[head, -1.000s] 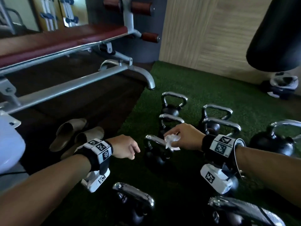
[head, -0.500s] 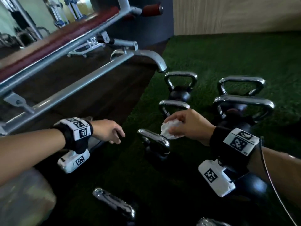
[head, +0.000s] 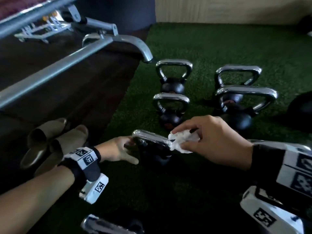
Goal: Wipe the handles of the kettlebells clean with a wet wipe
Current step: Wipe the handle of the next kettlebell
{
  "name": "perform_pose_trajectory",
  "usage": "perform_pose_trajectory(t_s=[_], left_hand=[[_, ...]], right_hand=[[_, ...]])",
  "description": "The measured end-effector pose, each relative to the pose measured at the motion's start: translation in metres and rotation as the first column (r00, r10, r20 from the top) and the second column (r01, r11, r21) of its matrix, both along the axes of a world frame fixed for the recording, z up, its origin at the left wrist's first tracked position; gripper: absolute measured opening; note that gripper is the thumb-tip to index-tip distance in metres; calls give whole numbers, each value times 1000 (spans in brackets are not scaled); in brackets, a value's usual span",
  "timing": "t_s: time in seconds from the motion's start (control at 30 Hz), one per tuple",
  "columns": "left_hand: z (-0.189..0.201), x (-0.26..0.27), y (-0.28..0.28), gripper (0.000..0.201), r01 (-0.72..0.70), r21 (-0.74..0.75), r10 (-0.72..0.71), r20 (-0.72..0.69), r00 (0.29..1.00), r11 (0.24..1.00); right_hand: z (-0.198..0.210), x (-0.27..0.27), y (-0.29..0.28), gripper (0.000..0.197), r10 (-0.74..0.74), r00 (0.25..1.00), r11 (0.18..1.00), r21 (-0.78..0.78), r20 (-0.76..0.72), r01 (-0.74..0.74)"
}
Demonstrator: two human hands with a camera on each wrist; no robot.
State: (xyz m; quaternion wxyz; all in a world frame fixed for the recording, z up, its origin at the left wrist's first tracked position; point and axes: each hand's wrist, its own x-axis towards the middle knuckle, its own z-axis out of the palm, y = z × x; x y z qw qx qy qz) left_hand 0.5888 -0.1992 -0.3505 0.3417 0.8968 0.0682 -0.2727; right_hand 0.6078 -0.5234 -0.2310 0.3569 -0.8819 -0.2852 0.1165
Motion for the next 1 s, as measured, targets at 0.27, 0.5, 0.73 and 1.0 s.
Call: perform_pose_trajectory(t_s=[0.27, 0.5, 0.73, 1.0], left_hand=[[-27, 34, 6, 75, 215, -156, -190, 161, 968, 964], [-62, 32, 5, 85, 127, -266, -100, 111, 989, 956], [-64, 28, -8, 59, 84, -311, -41, 145, 989, 947], [-67, 25, -14, 63, 59, -315, -1, 182, 983, 947]], right_hand=[[24, -35, 33, 34, -49, 993, 952, -296, 109, 79], [-2, -51, 81, 41, -366, 912, 921, -71, 184, 384], [-57, -62, 91, 32, -610, 766, 789, 245, 202, 564], [-86, -48, 100, 30, -569, 775, 812, 337, 275, 476]])
